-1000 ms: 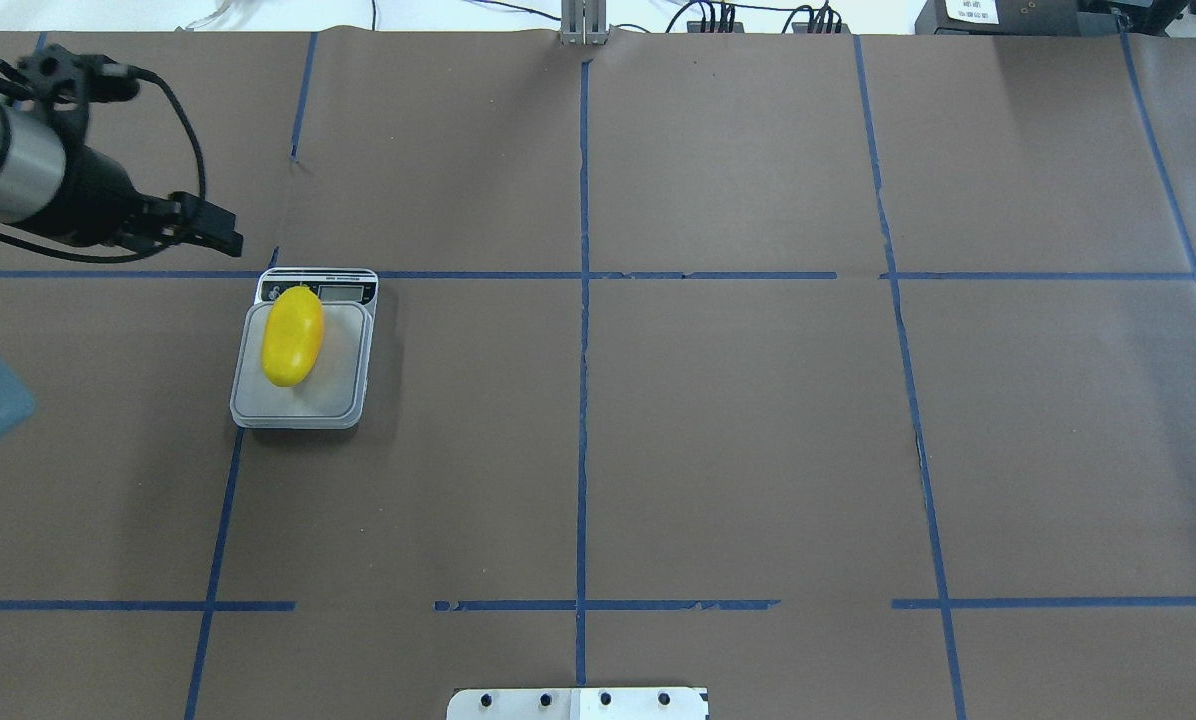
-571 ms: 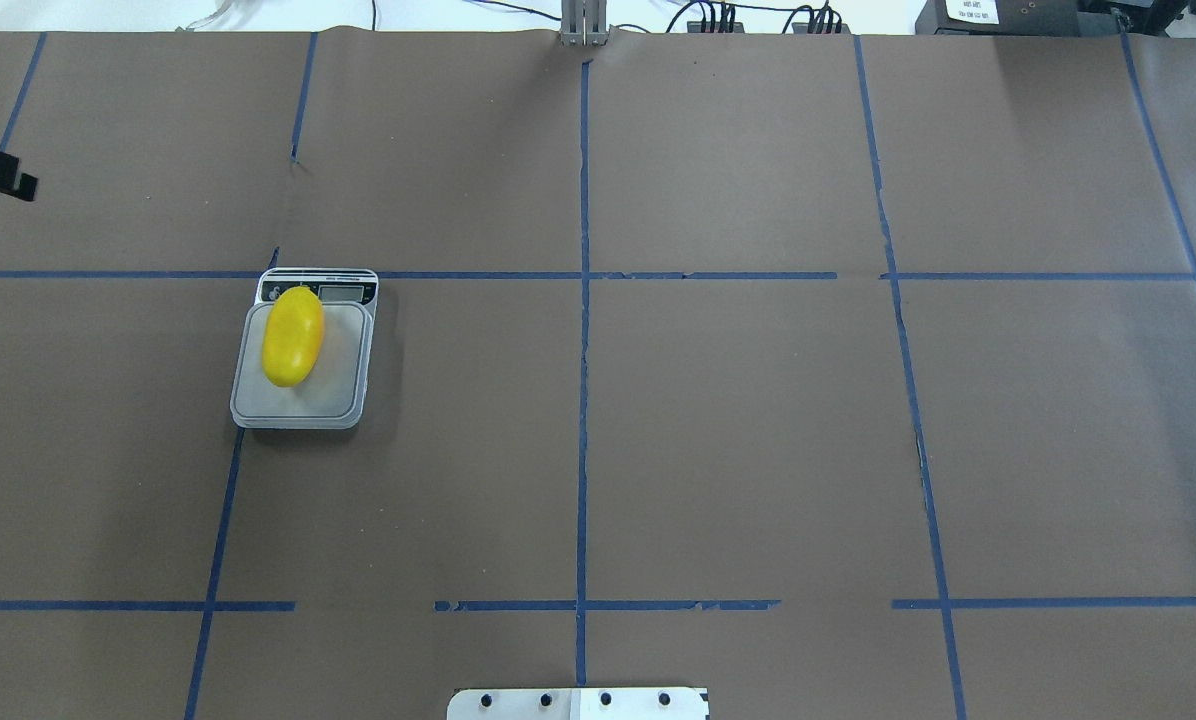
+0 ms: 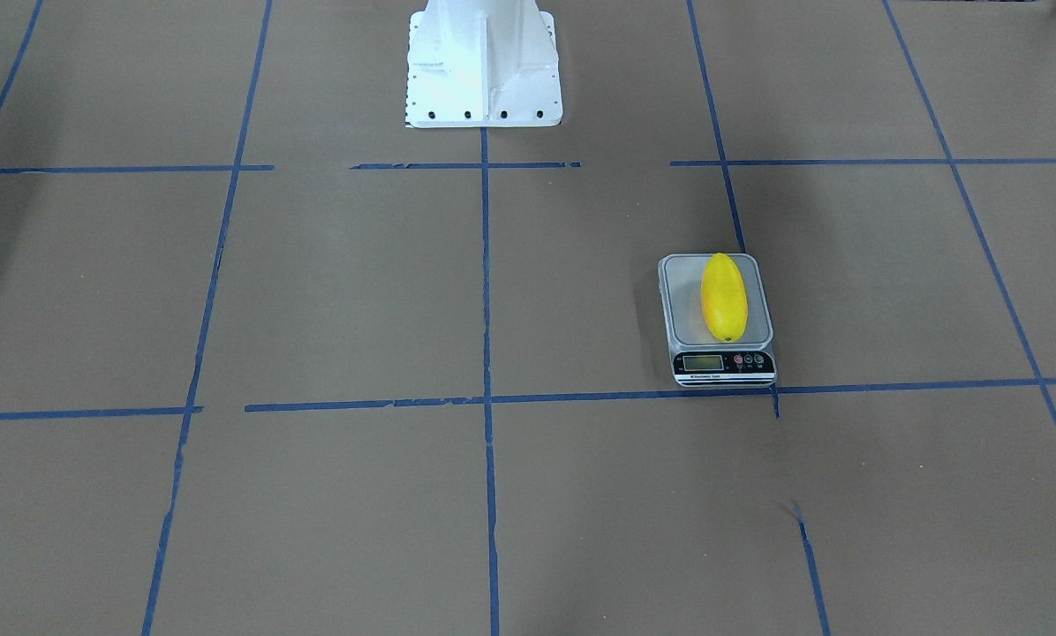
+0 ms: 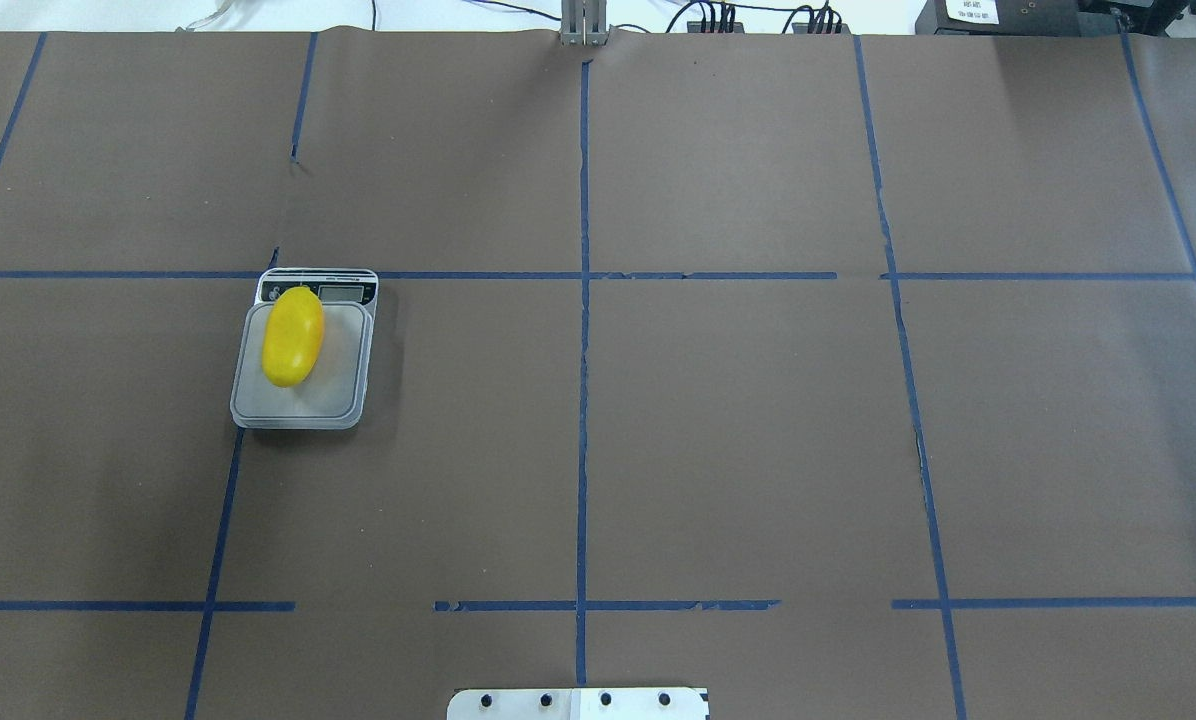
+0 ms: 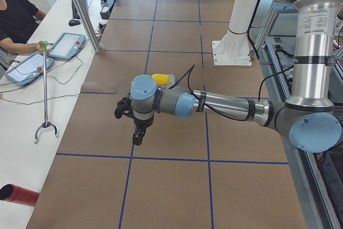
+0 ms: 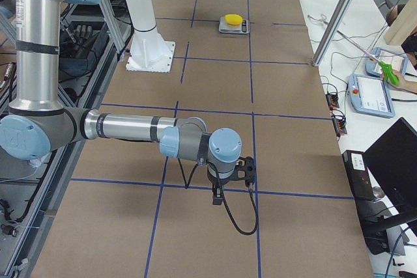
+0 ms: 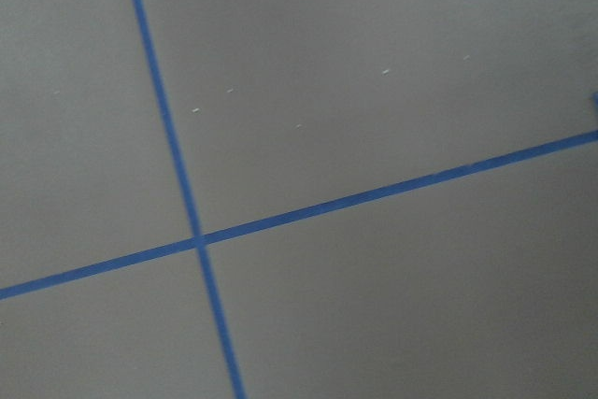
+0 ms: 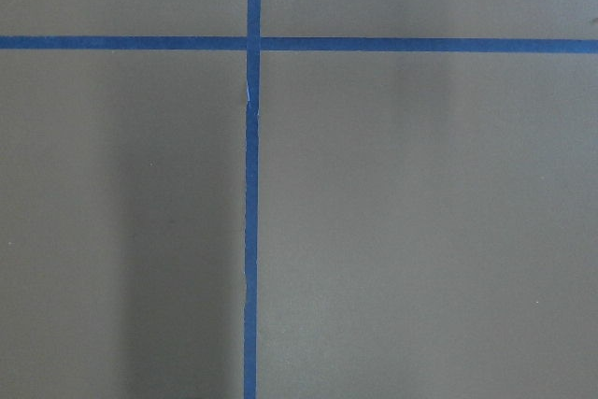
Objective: Weigh mango
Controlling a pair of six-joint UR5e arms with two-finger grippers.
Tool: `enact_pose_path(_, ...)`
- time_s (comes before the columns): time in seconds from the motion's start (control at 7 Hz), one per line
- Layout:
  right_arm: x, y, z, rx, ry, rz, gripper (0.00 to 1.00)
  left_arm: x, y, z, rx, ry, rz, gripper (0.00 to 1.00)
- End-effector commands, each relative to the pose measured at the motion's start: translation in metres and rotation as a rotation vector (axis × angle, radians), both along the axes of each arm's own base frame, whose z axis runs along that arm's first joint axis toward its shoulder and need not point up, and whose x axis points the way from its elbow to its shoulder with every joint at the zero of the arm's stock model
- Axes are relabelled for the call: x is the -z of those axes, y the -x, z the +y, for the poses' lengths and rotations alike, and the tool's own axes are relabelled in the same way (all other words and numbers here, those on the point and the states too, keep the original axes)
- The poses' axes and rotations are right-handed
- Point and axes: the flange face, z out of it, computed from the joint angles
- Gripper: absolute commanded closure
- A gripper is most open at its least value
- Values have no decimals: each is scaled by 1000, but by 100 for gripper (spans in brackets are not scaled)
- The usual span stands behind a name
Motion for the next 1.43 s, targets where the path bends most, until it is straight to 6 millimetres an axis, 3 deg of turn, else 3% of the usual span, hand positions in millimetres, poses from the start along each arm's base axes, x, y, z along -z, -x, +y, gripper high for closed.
enact_pose_path(0.0,-1,0,0,0,1,0,0,-40,18,18,9,63,-2,0)
enact_pose_path(0.29,0,0,0,-1,0,0,0,-55,18,33,10,96,0,0)
enact_pose_path(1.29,0,0,0,-1,0,0,0,-56,18,33,9,99,0,0)
